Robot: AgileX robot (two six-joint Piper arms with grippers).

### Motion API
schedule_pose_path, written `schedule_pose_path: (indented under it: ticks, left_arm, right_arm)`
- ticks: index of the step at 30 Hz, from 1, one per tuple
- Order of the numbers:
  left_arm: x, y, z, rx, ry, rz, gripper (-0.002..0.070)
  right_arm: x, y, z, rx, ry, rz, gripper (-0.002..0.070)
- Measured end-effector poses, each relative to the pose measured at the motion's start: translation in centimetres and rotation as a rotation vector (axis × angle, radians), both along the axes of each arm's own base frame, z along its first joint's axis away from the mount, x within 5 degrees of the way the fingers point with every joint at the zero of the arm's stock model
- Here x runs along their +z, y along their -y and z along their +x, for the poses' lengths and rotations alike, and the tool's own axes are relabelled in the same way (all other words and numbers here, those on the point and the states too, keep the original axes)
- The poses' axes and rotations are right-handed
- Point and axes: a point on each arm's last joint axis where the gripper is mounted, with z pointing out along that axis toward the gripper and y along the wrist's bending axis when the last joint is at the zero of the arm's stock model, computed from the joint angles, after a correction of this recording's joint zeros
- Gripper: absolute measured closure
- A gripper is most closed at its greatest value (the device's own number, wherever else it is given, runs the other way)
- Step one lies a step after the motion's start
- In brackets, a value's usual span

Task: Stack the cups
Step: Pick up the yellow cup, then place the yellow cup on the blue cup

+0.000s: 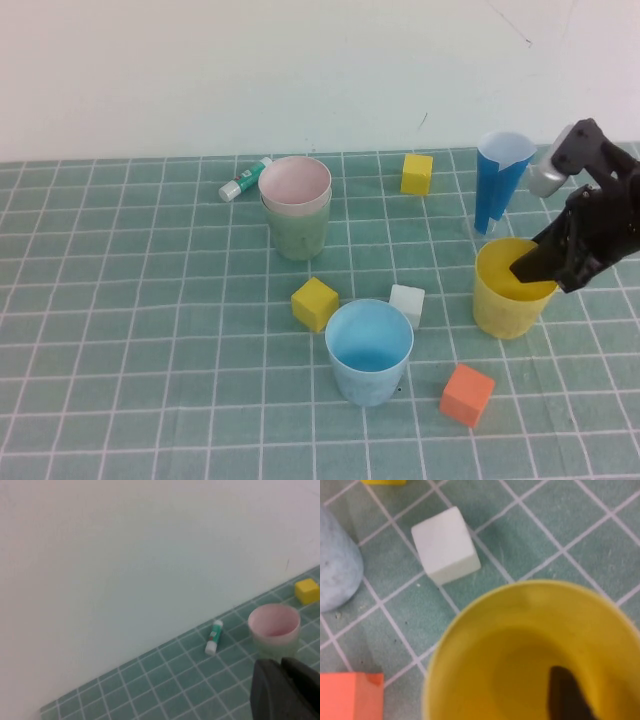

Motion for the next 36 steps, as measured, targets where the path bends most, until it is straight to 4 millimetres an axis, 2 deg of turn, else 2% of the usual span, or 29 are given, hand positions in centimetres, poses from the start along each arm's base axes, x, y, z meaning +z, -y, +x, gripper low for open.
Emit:
schedule_pose_path:
  ticks: [2,5,7,11,15,19,21,24,30,36]
  left_arm:
    - [-1.3,-0.6,-1.0,0.017,0.004,0.033,0.0673]
    - [-3.1,-1.3,-2.5,0.032,0.015,0.06,0.0673]
    - [-4.4,-1.8,-3.6,0.038,0.027,0.068,0.0673]
    - [-7.9,-2.3,-4.9,0.041,0.005,0.079,0.0673]
    - [-11.1,-2.5,-5.7,0.042,-0.027,0.089,0.0673]
    - [-14.4,-2.6,-5.7,0.04,-0.082,0.111,0.0673]
    - [-15.6,-2.6,-5.6,0.041,-0.105,0.124,0.0673]
    - [-16.8,-2.6,-5.5,0.042,-0.131,0.14,0.0673]
    - [-16.8,-2.6,-5.8,0.041,-0.082,0.125,0.0673]
    - [-17.2,-2.5,-5.6,0.047,-0.072,0.084,0.0673]
  right_arm:
    - [0.2,-0.1,0.1,0.002,0.007,0.001,0.0535]
    - [0.7,-0.3,0.1,0.022,-0.008,0.013,0.0631]
    - [1.4,-0.5,0.1,0.037,-0.017,0.025,0.0647]
    - [4.5,-2.2,-0.3,0.085,0.024,0.035,0.0648]
    - [8.0,-6.1,-2.2,0.201,0.092,0.057,0.0649]
    - [9.6,-10.3,-4.2,0.319,0.141,0.067,0.065]
    - [9.6,-11.9,-4.7,0.347,0.176,0.047,0.065]
    - [8.8,-13.1,-4.7,0.368,0.203,0.004,0.065]
    - [6.1,-13.6,-3.5,0.377,0.187,-0.068,0.065]
    - [5.0,-13.8,-3.0,0.377,0.16,-0.076,0.0649]
